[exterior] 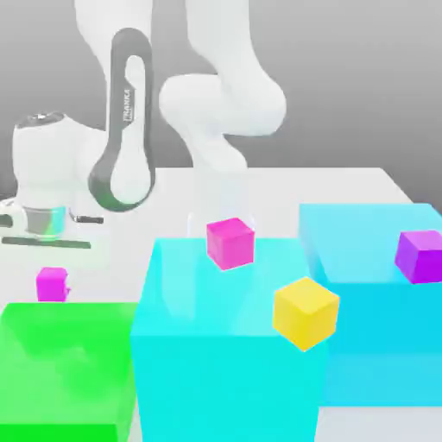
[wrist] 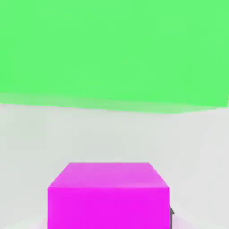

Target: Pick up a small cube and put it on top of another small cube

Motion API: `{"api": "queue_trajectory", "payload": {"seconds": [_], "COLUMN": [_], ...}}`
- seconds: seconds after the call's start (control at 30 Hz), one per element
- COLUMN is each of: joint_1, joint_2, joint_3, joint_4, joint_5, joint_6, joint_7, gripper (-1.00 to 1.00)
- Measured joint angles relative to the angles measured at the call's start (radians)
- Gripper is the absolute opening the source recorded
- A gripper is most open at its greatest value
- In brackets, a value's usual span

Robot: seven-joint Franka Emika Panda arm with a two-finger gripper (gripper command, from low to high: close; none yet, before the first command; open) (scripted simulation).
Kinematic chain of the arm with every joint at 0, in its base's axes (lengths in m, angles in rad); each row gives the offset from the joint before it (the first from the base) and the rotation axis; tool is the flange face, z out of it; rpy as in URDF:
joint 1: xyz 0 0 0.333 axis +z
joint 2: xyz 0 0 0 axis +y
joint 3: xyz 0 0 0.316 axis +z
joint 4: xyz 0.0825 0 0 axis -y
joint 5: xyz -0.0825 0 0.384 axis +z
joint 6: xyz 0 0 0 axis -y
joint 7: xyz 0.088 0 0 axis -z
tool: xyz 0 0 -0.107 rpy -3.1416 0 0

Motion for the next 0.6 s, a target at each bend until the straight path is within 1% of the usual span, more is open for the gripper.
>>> {"api": "queue_trajectory", "payload": {"seconds": [0.07,0.1,0.17,0.27,0.33,0.4,0.6], "joint_1": [0.09,0.151,0.301,0.561,0.729,0.864,1.179], "joint_2": [0.001,0.002,0.008,0.026,0.046,0.062,0.091], "joint_3": [-0.099,-0.164,-0.318,-0.573,-0.728,-0.838,-1.04], "joint_4": [-0.005,-0.007,-0.012,-0.02,-0.028,-0.028,0.002], "joint_5": [-0.085,-0.126,-0.199,-0.263,-0.268,-0.265,-0.248], "joint_6": [0.022,0.033,0.054,0.085,0.106,0.124,0.168], "joint_7": [0.062,0.092,0.148,0.199,0.207,0.212,0.241], "gripper": [-1.0,-1.0,-1.0,-1.0,-1.0,-1.0,-1.0]}}
